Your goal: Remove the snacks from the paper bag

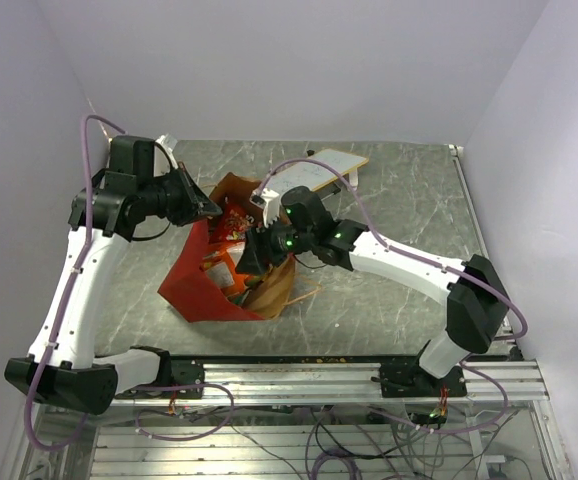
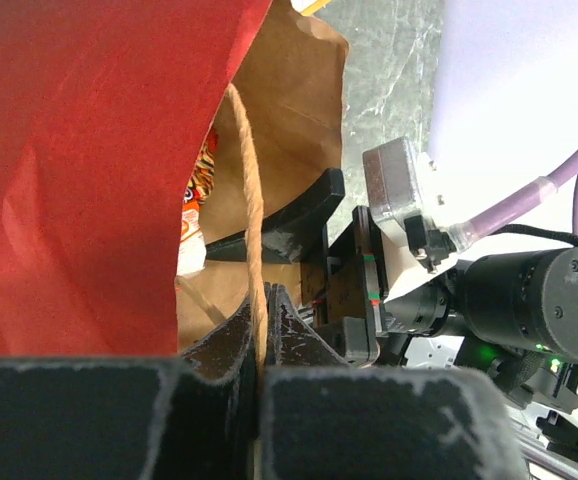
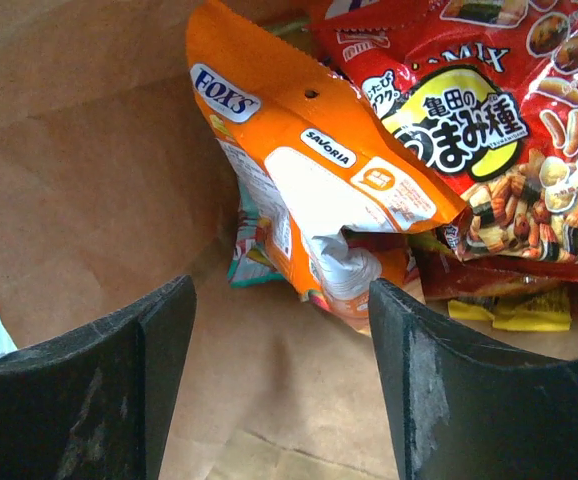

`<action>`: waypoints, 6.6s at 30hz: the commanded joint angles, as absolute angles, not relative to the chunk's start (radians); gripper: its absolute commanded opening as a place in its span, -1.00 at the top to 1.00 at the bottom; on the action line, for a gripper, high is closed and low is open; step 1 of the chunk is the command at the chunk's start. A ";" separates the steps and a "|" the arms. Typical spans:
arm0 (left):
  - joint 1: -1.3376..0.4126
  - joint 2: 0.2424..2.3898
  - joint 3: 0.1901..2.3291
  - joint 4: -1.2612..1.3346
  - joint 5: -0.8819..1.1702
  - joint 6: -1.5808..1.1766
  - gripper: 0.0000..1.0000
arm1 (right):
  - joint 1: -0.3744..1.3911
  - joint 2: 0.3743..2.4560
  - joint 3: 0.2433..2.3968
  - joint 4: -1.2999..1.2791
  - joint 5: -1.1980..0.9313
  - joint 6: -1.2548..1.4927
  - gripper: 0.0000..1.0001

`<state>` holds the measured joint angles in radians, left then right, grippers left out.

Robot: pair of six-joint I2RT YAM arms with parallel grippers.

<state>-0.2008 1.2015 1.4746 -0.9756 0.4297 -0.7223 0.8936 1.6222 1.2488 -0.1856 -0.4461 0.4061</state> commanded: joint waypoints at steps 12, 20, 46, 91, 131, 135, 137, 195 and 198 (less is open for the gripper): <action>-0.199 1.221 1.506 -0.919 0.451 -0.764 0.86 | 0.924 1.762 1.430 -0.215 -0.386 0.329 0.46; -0.199 1.258 1.597 -1.016 0.378 -0.738 0.86 | 0.922 1.610 1.510 -0.316 -0.324 0.316 1.00; -0.199 1.328 1.651 -0.983 0.397 -0.753 0.86 | 0.654 1.060 1.157 -0.588 0.732 0.505 1.00; -0.201 1.314 1.496 -0.856 0.591 -0.791 0.86 | -0.033 1.183 0.791 -0.528 0.130 0.654 -0.16; -0.420 1.115 1.381 -0.835 0.317 -0.965 0.86 | 0.762 1.350 1.311 -0.381 -0.267 0.307 -0.22; -0.420 1.113 1.392 -0.833 0.316 -0.979 0.86 | 0.880 1.435 1.363 -0.392 -0.175 0.252 -0.23; -0.420 1.119 1.411 -0.841 0.312 -0.974 0.86 | 0.905 1.482 1.383 -0.391 -0.147 0.237 -0.23; -0.334 1.184 1.574 -0.966 0.280 -0.854 0.86 | 0.930 1.088 1.208 -0.413 0.153 0.314 1.00; -0.334 1.173 1.550 -0.943 0.295 -0.859 0.86 | 0.930 1.037 1.199 -0.493 0.371 0.370 1.00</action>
<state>-0.3412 1.1873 1.5509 -0.9909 0.2729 -0.8604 0.9272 1.0927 1.1782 -0.3714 0.0826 0.2893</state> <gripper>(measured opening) 0.075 0.006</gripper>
